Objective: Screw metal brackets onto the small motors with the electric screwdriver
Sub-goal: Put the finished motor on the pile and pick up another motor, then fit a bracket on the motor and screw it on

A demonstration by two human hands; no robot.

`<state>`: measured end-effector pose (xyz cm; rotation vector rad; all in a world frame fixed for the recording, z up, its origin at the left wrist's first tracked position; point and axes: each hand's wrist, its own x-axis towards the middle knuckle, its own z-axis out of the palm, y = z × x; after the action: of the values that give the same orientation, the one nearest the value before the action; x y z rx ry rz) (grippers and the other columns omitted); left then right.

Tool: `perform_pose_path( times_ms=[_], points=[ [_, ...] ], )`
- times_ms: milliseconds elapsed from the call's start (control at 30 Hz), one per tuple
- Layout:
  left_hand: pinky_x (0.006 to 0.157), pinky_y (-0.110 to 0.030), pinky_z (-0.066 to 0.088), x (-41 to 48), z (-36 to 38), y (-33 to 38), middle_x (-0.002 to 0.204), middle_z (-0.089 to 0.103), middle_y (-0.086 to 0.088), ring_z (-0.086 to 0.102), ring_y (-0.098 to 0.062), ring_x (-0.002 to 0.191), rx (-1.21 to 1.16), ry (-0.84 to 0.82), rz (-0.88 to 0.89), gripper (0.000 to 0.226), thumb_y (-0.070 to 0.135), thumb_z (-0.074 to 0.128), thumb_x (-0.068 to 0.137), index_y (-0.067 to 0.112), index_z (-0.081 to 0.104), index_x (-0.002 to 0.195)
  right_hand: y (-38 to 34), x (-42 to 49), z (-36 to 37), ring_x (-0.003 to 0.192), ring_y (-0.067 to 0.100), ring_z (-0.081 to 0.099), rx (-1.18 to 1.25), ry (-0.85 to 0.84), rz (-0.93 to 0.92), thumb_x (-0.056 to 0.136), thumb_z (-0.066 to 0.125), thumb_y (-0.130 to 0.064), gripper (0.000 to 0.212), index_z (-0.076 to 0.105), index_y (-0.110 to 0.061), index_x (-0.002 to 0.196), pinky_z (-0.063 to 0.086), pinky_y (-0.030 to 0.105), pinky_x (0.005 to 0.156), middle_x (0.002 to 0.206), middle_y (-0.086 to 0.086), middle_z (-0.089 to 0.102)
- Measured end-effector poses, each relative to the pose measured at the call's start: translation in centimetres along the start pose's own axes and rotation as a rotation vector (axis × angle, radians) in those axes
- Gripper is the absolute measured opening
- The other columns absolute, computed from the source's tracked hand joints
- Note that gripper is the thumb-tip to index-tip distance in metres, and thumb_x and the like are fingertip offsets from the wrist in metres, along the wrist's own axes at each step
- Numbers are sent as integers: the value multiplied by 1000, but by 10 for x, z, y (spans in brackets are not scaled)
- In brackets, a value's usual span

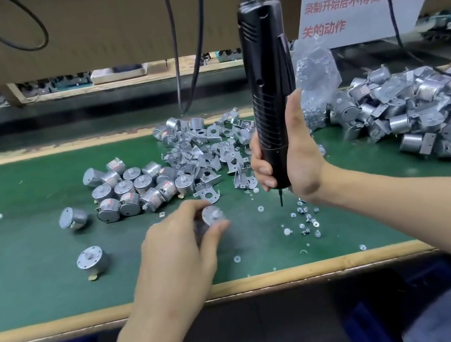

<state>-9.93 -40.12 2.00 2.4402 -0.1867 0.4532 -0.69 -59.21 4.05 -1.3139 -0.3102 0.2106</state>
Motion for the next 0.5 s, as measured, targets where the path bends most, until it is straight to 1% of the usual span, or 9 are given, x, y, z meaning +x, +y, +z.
perform_pose_path(
  times_ms=[33, 100, 167, 233, 267, 367, 433, 500],
  points=[
    [74, -35, 47, -2, 6, 1, 74, 65, 13, 61, -13, 76, -46, -22, 13, 25, 43, 64, 87, 29, 63, 108, 2, -2, -1, 35, 17, 36, 1, -6, 9, 24, 53, -106, 96, 49, -15, 56, 35, 21, 42, 46, 3, 41],
    [79, -36, 45, -4, 21, 1, 80, 65, 9, 59, -15, 83, -83, -74, 41, 28, 47, 56, 90, 31, 59, 113, 6, -5, -2, 34, 17, 35, 2, -7, 18, 23, 53, -106, 99, 47, -13, 58, 35, 21, 41, 45, 3, 40],
    [82, -31, 41, -5, 34, -3, 85, 58, 10, 54, -16, 92, -76, -104, 57, 31, 47, 53, 92, 31, 57, 119, 8, -6, -5, 34, 17, 34, 6, 8, 28, 21, 53, -106, 98, 47, -15, 56, 35, 21, 41, 45, 3, 40],
    [83, -26, 37, -5, 41, -6, 88, 51, 16, 49, -16, 98, -41, -128, 74, 34, 41, 56, 94, 27, 59, 125, 9, -7, -7, 34, 17, 34, -2, 27, 28, 21, 52, -107, 98, 48, -16, 56, 35, 21, 42, 46, 3, 40],
    [86, -25, 36, -5, 42, -8, 92, 52, 16, 47, -16, 99, -17, -129, 93, 35, 39, 58, 94, 23, 60, 125, 10, -7, -8, 35, 17, 34, -9, 31, 23, 22, 51, -107, 98, 48, -16, 57, 36, 21, 42, 46, 3, 40],
    [93, -28, 41, -2, 42, -13, 107, 56, 10, 51, -16, 103, 13, -141, 108, 36, 39, 64, 91, 20, 63, 122, 12, -8, -11, 35, 18, 35, -16, 39, 16, 23, 51, -107, 98, 48, -15, 57, 37, 22, 42, 46, 3, 41],
    [93, -31, 43, -1, 42, -14, 106, 54, 11, 52, -14, 100, 0, -149, 94, 37, 40, 69, 88, 22, 63, 121, 14, -8, -12, 35, 18, 35, -24, 45, 12, 25, 50, -108, 99, 48, -14, 58, 37, 22, 42, 46, 3, 41],
    [90, -30, 45, -2, 43, -14, 104, 53, 12, 52, -13, 96, -13, -142, 85, 37, 40, 71, 87, 23, 63, 119, 14, -8, -12, 35, 18, 36, -25, 39, 8, 27, 50, -108, 99, 48, -14, 58, 37, 22, 43, 46, 3, 42]
  ],
)
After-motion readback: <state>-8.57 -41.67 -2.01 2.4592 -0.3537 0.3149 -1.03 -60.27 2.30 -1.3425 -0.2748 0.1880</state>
